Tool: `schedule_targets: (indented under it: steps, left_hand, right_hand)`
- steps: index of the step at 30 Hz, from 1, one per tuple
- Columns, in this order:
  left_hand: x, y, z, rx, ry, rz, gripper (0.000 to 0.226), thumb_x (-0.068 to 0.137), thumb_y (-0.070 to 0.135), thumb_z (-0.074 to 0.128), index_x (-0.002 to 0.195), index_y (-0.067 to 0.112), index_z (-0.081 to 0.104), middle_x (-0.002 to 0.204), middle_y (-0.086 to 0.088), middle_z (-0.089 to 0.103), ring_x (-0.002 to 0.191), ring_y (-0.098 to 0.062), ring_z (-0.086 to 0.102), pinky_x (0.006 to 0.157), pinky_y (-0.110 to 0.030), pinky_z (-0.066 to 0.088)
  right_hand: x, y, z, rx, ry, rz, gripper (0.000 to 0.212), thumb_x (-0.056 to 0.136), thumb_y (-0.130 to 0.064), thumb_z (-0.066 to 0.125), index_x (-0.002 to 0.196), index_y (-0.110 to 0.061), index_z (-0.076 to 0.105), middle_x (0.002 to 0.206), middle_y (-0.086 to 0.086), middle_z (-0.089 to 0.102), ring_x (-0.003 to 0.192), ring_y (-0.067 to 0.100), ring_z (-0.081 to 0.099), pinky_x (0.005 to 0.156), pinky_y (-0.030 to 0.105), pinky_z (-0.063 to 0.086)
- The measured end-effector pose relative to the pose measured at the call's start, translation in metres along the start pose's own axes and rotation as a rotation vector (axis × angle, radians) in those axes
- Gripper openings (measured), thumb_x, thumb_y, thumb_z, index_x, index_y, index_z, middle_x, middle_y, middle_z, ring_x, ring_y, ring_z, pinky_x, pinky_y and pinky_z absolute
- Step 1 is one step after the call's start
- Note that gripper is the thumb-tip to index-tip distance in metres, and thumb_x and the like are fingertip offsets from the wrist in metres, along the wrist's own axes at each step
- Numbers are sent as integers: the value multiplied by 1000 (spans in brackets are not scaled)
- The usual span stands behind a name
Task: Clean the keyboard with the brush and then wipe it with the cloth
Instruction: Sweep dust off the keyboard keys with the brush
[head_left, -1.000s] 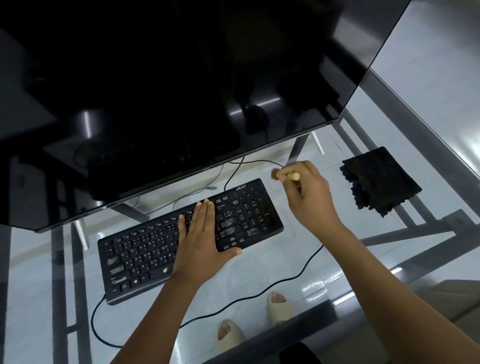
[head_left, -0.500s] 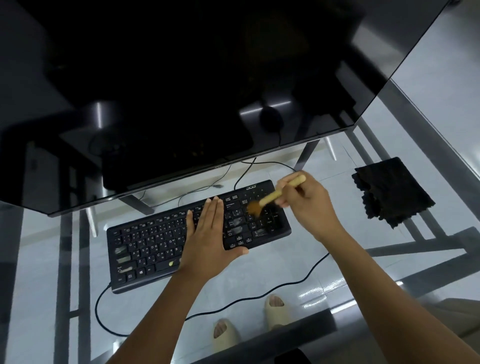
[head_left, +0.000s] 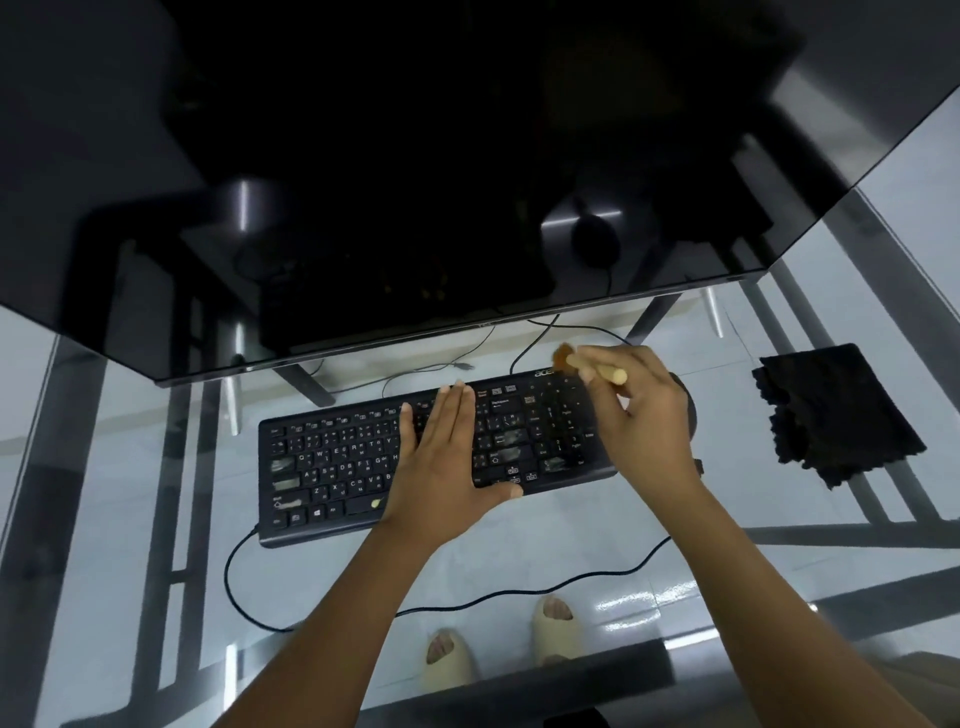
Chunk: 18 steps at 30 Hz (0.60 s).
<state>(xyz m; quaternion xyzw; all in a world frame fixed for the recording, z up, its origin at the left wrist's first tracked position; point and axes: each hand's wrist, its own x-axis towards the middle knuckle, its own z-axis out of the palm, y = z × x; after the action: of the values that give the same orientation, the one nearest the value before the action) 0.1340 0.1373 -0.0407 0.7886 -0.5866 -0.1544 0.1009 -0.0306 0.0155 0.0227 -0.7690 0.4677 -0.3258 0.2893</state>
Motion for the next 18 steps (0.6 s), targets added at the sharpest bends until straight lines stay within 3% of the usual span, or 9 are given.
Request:
schedule_targets:
  steps: [2, 4, 6, 8, 10, 12, 14, 16, 18]
  left_hand:
    - [-8, -8, -6, -32, 56, -50, 117, 70, 84, 42, 153, 15, -6, 161, 4, -9, 146, -7, -17, 115, -43, -19]
    - [-20, -21, -10, -44, 100, -102, 117, 69, 86, 37, 153, 15, -4, 161, 5, -8, 146, -6, -17, 116, -44, -17]
    - [-35, -36, -12, -72, 131, -164, 118, 68, 85, 39, 154, 14, -1, 162, 4, -5, 146, -6, -16, 116, -43, -17]
    - [-49, -49, -13, -99, 168, -232, 119, 68, 85, 43, 153, 13, 3, 162, 2, -1, 146, -6, -14, 116, -41, -18]
    - [-65, -63, -14, -117, 207, -300, 119, 69, 84, 48, 153, 12, 6, 162, 0, 3, 148, -9, -9, 117, -42, -15]
    - [-81, -78, -13, -131, 239, -366, 117, 70, 80, 52, 153, 11, 7, 162, -2, 5, 149, -13, -4, 118, -47, -10]
    - [-95, -91, -11, -135, 275, -418, 117, 71, 79, 55, 153, 10, 7, 162, -4, 6, 149, -17, 0, 118, -49, -6]
    - [-105, -99, -9, -154, 310, -461, 116, 70, 79, 53, 153, 12, 6, 162, -4, 6, 149, -17, 0, 117, -47, -9]
    - [-111, -104, -8, -183, 323, -489, 116, 69, 81, 49, 152, 14, 4, 162, -3, 5, 149, -15, -2, 116, -44, -11]
  right_hand:
    - [-2, -11, 6, 298, -32, 202, 15, 94, -19, 61, 105, -15, 70, 93, 0, 70, 82, -3, 66, 78, 9, 48]
    - [-6, -24, 16, 628, -168, 410, 14, 95, -17, 59, 101, -9, 69, 89, 11, 72, 82, 16, 70, 80, 28, 56]
    - [-12, -30, 28, 729, -329, 545, 14, 95, -14, 58, 100, -6, 68, 88, 14, 72, 83, 25, 69, 81, 36, 58]
    - [-18, -30, 39, 500, -371, 431, 11, 95, -16, 60, 96, -13, 69, 85, 8, 72, 82, 21, 69, 81, 36, 58]
    - [-20, -29, 46, 174, -230, 144, 9, 93, -18, 61, 95, -20, 70, 90, -1, 68, 83, 10, 65, 80, 25, 54]
    - [-21, -35, 48, 84, -84, -52, 11, 93, -14, 61, 98, -17, 70, 95, -2, 64, 87, 4, 61, 79, 14, 48]
    - [-25, -41, 51, 155, -165, -40, 8, 94, -15, 60, 95, -19, 67, 88, 1, 67, 81, 8, 65, 74, 21, 52]
    - [-31, -45, 59, 200, -379, -3, 7, 94, -19, 59, 90, -19, 64, 78, 3, 70, 70, 11, 68, 69, 29, 55]
    - [-33, -44, 63, 55, -365, -75, 7, 94, -20, 60, 93, -18, 66, 84, 0, 67, 72, 7, 64, 69, 24, 51]
